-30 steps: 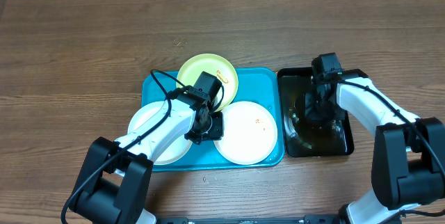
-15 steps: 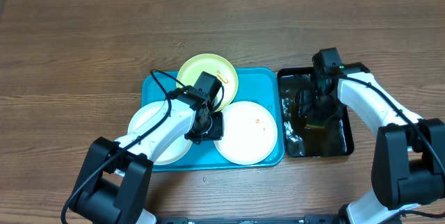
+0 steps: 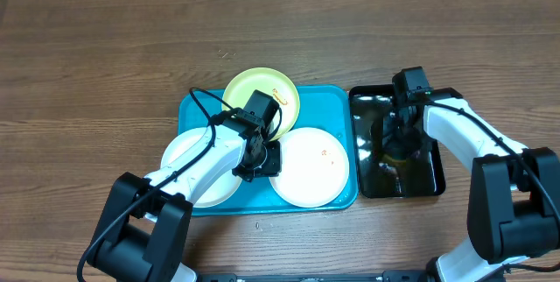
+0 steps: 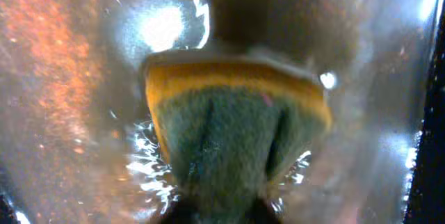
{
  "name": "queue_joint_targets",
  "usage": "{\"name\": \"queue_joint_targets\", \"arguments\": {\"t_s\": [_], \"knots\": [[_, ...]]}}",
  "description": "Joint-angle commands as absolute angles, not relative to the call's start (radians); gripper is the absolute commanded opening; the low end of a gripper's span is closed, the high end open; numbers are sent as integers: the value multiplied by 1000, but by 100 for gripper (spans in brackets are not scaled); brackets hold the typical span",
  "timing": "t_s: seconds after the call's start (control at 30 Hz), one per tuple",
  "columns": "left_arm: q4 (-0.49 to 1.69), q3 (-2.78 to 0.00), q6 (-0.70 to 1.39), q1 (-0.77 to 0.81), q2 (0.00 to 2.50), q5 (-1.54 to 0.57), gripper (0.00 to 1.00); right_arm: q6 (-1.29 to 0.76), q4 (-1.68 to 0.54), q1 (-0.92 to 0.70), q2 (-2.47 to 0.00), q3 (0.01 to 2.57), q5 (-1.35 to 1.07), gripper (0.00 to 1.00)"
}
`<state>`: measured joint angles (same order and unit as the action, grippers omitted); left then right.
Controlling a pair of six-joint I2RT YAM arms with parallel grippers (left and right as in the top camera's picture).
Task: Clean dirty plates on tray and stack at the side
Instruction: 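Dip and rub the held sponge in the water of the black tray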
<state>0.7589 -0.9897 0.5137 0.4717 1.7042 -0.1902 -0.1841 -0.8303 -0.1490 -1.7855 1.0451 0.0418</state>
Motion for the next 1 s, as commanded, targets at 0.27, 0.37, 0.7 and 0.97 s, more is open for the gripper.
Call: {"name": "queue_joint_targets", "arguments": {"t_s": [0.27,0.37,0.7,0.97], "knots": [[759,-998,494,478,1715,-185,37,-184,-805,-137,-1785,1122,55,76],[759,-998,494,478,1715,-185,37,-189,-789,-137,-1785,1120,54,75],[759,-998,494,478,1715,-184,37,-214,-724,-137,-1785,1050,89,13],[758,-998,494,478,1715,-185,37,-210,-778,-137,-1784,1110,85,79]]}}
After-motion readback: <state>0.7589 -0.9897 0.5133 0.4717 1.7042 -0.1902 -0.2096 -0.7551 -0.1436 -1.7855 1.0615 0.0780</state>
